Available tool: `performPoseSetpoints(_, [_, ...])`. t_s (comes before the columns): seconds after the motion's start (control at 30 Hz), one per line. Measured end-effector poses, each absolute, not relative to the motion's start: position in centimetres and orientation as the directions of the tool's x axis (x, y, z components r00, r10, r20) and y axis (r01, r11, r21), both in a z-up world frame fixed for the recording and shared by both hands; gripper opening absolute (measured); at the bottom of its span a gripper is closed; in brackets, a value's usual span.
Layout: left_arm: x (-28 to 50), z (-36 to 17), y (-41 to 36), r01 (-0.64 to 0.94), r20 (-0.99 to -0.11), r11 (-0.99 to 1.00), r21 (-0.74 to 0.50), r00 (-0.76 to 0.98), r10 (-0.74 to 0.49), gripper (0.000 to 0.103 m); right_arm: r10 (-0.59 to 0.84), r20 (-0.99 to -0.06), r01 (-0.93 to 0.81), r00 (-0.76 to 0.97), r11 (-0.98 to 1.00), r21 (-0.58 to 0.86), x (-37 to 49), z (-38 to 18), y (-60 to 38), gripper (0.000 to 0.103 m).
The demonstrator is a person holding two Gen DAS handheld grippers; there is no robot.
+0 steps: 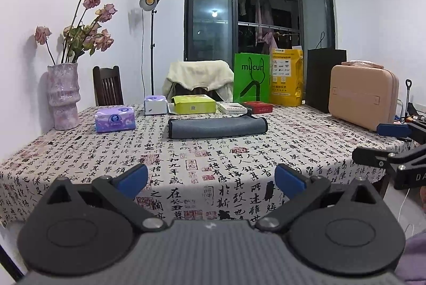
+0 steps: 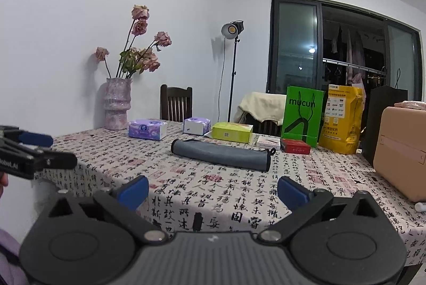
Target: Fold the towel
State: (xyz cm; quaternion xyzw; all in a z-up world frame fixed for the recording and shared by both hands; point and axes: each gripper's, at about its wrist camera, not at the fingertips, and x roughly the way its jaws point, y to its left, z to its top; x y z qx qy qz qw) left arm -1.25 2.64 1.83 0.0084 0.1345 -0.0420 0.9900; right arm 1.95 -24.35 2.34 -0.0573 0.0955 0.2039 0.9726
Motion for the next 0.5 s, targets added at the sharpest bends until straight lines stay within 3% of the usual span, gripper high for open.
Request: performPoseSetpoints(0.5, [-1.08,1.73,2.68,0.090,-0.277,0.996,0.011,0.957,-0.083,0.103,0.394,-0.217,-0.416,0.893,0.907,-0.065,1.97,2.11,-24.35,0.103])
